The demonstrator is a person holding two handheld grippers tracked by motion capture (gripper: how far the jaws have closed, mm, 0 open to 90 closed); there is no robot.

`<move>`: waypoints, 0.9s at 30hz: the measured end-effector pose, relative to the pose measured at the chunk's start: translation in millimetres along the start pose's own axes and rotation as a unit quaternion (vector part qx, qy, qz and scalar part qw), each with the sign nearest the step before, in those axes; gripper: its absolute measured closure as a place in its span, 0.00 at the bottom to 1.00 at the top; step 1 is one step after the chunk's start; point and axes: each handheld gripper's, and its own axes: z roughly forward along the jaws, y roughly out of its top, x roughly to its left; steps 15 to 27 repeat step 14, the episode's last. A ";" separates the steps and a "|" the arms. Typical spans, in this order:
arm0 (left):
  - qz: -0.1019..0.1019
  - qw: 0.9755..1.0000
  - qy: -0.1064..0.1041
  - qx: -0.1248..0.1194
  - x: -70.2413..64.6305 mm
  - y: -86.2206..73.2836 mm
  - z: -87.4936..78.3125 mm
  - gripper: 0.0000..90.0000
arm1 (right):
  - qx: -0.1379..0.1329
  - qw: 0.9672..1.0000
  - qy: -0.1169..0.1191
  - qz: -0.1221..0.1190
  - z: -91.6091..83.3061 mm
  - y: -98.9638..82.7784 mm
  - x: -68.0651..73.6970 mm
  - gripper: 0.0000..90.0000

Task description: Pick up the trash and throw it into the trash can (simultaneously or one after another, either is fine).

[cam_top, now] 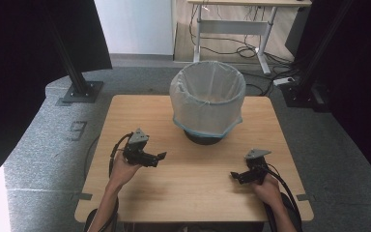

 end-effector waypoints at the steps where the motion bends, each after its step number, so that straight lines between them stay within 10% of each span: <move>1: -0.002 1.000 0.001 0.003 0.1 -5.3 2.3 0.00 | 0.000 1.000 0.000 0.000 0.0 0.0 0.0 0.00; 13: 0.004 0.998 0.002 0.065 -2.4 -54.2 33.8 0.00 | 0.000 1.000 0.000 0.000 0.0 0.0 0.0 0.00; 27: 0.004 0.998 0.002 0.065 -2.4 -54.2 33.8 0.00 | 0.000 1.000 0.000 0.000 0.0 0.0 0.0 0.00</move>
